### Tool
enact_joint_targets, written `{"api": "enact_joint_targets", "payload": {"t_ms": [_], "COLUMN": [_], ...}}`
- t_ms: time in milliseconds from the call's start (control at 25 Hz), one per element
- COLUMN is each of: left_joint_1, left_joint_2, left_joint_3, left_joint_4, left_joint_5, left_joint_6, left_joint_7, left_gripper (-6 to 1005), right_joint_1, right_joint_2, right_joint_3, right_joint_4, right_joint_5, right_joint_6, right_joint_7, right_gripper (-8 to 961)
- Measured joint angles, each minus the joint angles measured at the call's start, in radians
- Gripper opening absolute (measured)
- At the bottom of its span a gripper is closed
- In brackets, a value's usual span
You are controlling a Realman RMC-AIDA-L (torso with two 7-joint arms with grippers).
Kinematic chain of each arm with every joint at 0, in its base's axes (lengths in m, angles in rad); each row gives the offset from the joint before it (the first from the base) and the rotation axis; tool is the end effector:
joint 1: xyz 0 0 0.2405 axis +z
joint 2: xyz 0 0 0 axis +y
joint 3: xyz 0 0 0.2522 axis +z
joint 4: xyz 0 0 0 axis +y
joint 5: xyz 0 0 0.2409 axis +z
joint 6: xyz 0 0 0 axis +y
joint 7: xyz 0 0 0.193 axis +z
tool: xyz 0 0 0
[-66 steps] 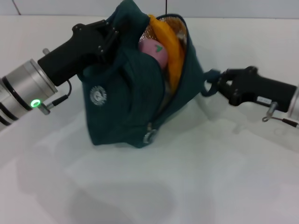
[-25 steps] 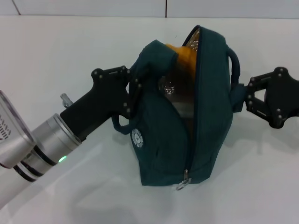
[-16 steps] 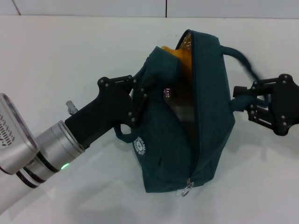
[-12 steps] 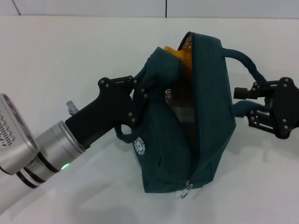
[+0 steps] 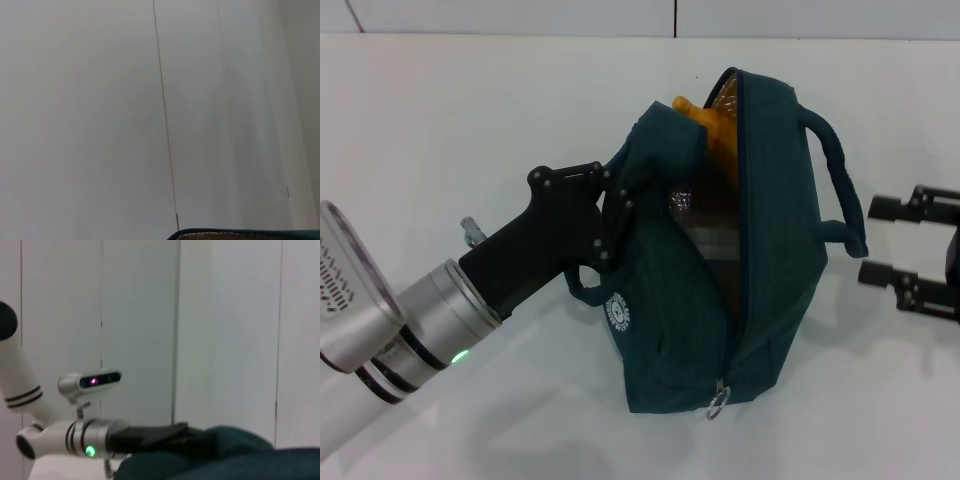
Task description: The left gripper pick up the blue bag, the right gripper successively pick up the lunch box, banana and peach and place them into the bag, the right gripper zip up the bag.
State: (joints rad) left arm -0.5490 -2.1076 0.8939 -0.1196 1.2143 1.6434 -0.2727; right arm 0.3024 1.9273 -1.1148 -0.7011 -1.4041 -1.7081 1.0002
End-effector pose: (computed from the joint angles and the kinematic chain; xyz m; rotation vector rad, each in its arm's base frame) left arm -0.2303 0.3095 -0.1073 -2.2098 -0.1461 -1.1389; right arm 0.2532 0.3189 0.0109 -2.6687 0.0362 0.9505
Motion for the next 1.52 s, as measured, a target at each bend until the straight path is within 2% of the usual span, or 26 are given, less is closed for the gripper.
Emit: {"api": "enact_joint_targets", "payload": {"t_ms": [80, 200, 440, 560, 720, 880, 960, 1080, 1200, 1520], "left_joint_1": [-0.001, -0.003, -0.001, 0.002, 0.007, 0.0, -0.003, -0.006, -0.006, -0.006], "left_joint_2": [0.0, 0.0, 0.0, 0.0, 0.0, 0.0, 0.0, 0.0, 0.0, 0.0], "left_joint_3": [-0.001, -0.001, -0.003, -0.004, -0.004, -0.003, 0.001, 0.003, 0.004, 0.001], "left_joint_4": [0.0, 0.002, 0.006, 0.003, 0.003, 0.0, -0.001, -0.001, -0.001, 0.0], "left_joint_5": [0.0, -0.001, -0.016, -0.037, -0.036, -0.031, -0.027, -0.019, -0.016, -0.015], "left_joint_6": [-0.001, -0.002, -0.003, -0.003, -0.003, -0.009, -0.011, -0.009, -0.009, -0.011], "left_joint_7": [-0.001, 0.0, -0.008, -0.03, -0.035, -0.036, -0.04, -0.058, -0.076, -0.08], "left_gripper": [85, 85, 86, 87, 88, 88, 89, 89, 90, 91], "right_joint_1": [-0.001, -0.001, -0.028, -0.04, -0.013, 0.068, 0.124, 0.191, 0.228, 0.231], "right_joint_2": [-0.001, -0.001, 0.02, 0.02, 0.025, 0.075, 0.086, 0.091, 0.097, 0.101], "right_joint_3": [0.001, 0.01, 0.185, 0.218, 0.154, 0.076, 0.002, -0.108, -0.156, -0.216], "right_joint_4": [0.002, -0.003, 0.015, 0.02, 0.025, 0.06, 0.109, 0.176, 0.215, 0.219], "right_joint_5": [-0.036, -0.091, -0.103, -0.115, -0.199, -0.337, -0.372, -0.374, -0.37, -0.298], "right_joint_6": [-0.005, -0.029, -0.19, -0.298, -0.323, -0.212, -0.119, -0.019, 0.052, 0.128], "right_joint_7": [-0.001, 0.009, 0.021, 0.016, 0.027, 0.101, 0.151, 0.207, 0.241, 0.236], "right_gripper": [600, 595, 589, 588, 587, 586, 585, 584, 585, 584]}}
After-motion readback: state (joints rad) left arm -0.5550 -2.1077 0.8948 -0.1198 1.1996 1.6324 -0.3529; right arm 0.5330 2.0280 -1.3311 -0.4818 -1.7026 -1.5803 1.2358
